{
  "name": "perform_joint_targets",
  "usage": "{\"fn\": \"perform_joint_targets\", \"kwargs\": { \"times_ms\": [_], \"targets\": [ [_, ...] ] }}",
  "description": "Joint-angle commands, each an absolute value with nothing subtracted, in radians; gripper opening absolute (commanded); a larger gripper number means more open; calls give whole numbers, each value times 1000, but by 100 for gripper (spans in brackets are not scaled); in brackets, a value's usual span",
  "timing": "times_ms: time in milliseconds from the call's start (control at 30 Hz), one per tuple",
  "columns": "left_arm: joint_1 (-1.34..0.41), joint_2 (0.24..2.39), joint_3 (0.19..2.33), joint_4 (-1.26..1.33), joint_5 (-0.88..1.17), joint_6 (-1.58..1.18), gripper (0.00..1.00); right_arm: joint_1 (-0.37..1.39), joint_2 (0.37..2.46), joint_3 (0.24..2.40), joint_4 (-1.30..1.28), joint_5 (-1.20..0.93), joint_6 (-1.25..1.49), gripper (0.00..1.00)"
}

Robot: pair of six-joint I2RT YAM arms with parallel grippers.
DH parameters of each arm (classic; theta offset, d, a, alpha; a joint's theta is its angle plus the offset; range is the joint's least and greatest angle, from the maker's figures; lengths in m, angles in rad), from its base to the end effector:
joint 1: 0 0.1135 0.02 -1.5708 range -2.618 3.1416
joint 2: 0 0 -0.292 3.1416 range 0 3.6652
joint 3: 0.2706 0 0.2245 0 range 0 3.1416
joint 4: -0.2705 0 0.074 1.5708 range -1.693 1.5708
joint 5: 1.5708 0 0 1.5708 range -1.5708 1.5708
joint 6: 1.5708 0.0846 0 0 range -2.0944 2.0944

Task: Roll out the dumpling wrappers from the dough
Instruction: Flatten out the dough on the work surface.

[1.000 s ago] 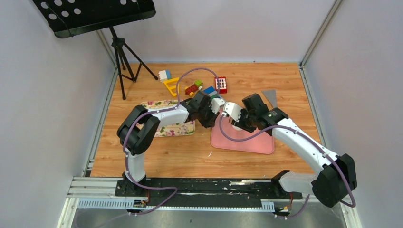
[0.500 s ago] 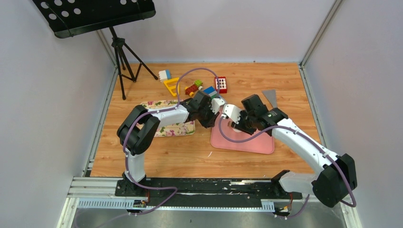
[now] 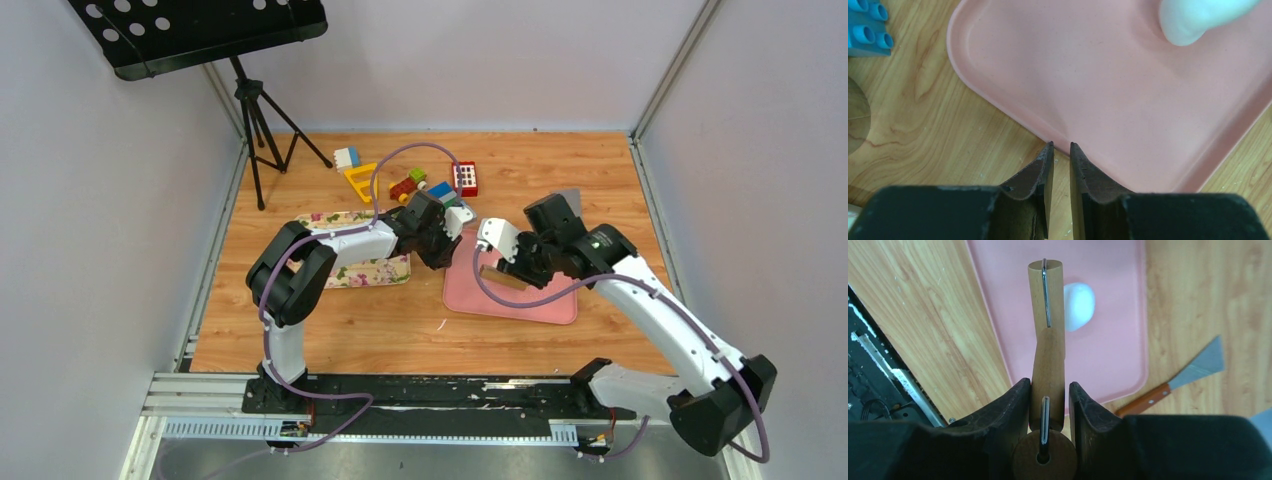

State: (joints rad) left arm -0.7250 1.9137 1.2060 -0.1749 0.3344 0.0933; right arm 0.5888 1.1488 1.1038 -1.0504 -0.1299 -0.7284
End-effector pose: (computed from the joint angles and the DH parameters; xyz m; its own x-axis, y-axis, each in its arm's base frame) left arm 0.2955 -0.2989 0.1746 -0.5027 0.5629 -0.6561 0.8329 0.5186 -0.1932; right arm 0.1532 0.1155 0.2897 -0.1523 -0.8955 -0.4183 -0.9399 0.2621 -0.2188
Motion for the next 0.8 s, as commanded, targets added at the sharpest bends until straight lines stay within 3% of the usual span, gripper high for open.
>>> {"fn": "perform_joint_targets", "kwargs": {
  "times_ms": [0,400,767],
  "targets": [
    [-731,1936,1218,-191,353,112,25,593,1074,1215,-1032,-94,-763,0],
    [-730,1945,1226,-204,387,128,25,592,1028,1048,-802,88,-1058,0],
    [-731,1958,1237,-219,402,143,25,575,963,1032,-830,-104,-1247,0]
  ]
}}
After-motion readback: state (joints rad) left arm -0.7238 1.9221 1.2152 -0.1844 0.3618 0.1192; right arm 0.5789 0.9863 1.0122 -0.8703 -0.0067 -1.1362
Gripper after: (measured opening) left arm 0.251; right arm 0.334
